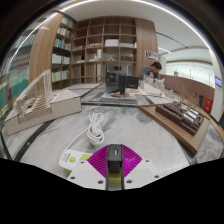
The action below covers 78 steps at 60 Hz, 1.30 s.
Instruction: Unplug charger
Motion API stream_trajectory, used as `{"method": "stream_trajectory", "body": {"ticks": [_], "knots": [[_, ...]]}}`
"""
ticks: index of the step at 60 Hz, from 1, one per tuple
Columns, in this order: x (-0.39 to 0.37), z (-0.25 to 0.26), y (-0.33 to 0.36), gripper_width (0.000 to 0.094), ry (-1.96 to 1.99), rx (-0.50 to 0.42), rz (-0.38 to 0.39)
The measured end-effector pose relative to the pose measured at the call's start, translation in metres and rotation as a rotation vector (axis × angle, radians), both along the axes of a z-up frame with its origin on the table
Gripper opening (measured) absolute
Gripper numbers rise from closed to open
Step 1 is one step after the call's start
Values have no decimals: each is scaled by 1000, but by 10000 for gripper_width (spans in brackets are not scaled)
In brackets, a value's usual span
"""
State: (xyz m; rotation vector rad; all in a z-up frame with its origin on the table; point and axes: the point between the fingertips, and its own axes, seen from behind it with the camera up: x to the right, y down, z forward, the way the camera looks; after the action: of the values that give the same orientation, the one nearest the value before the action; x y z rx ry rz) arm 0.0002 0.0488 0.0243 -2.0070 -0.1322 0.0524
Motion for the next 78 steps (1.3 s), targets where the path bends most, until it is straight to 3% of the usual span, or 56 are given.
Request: {"method": "stream_trajectory", "body": {"ticks": [10, 16, 23, 26, 31, 39, 46, 63, 74, 78], "knots": [[3, -4, 5, 164, 34, -6, 5], [2, -1, 2, 75, 53, -9, 6], [-1, 4, 1, 56, 33, 4, 26], [1, 36, 2, 57, 40, 96, 41], [18, 140, 1, 56, 16, 327, 20], [50, 209, -12, 55, 72, 367, 5], [85, 191, -27, 54, 33, 302, -33], [117, 18, -42, 61, 38, -37, -92], [133, -16, -38, 150, 28, -86, -145], [138, -28, -43, 169, 29, -144, -173]]}}
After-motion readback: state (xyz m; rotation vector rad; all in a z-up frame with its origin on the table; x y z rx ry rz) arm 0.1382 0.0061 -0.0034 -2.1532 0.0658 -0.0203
